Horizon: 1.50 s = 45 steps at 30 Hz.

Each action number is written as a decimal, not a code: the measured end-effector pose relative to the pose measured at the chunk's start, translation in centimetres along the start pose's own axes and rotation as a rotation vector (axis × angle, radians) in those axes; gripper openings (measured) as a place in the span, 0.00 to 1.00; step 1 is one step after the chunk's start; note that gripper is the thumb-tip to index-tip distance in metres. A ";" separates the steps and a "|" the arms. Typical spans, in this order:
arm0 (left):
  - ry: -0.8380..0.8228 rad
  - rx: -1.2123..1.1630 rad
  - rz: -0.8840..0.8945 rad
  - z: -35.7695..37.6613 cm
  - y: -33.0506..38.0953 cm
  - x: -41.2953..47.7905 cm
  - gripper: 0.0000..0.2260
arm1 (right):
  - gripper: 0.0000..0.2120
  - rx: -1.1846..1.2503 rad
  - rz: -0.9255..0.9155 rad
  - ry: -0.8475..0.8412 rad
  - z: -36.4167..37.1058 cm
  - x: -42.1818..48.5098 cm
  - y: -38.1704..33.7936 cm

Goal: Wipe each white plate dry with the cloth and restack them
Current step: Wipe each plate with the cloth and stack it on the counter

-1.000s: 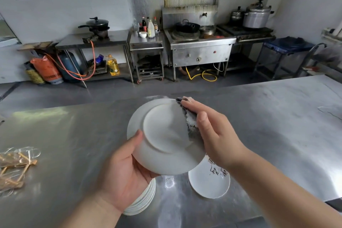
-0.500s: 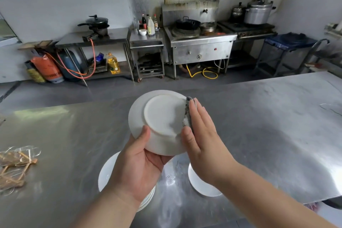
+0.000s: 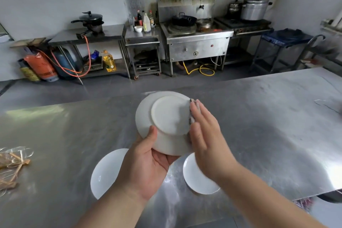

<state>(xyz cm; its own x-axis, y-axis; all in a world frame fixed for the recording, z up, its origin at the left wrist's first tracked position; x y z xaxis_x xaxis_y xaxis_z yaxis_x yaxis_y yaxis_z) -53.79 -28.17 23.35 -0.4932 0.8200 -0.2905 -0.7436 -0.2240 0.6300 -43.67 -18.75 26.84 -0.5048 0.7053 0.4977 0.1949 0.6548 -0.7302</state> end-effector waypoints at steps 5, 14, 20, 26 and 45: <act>-0.058 0.054 -0.108 -1.3 -3.4 0.2 0.25 | 0.18 0.049 0.540 -0.128 -3.1 0.0 9.3; 0.279 1.026 -0.310 -10.2 -9.7 4.8 0.15 | 0.24 -0.009 0.996 -0.552 -3.9 -9.7 20.0; 0.092 1.578 -0.382 -12.3 -14.9 7.1 0.18 | 0.27 0.053 1.119 -0.454 -4.1 -12.1 26.0; 0.255 0.847 -0.325 -11.8 -17.4 9.9 0.30 | 0.33 0.122 1.124 -0.403 -4.9 -10.9 30.5; 0.616 1.720 0.068 -18.2 -19.3 16.3 0.07 | 0.13 -0.340 0.841 -0.539 2.3 -12.0 37.1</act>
<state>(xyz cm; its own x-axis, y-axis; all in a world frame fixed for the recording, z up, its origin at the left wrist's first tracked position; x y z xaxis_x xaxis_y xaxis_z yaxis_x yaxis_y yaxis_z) -55.72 -20.04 -6.69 -0.8717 0.4565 -0.1782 0.3234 0.8091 0.4907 -32.34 -3.54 -7.31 -0.3881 0.8082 -0.4428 0.8391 0.1111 -0.5326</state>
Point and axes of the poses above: each hand's wrist, its own x-axis towards the middle knuckle, its own z-axis out of the palm, y = z × x, the point moved 9 cm from there along x, towards the middle knuckle, and after that the axes turned 9 degrees about y, right-handed, at the moved point
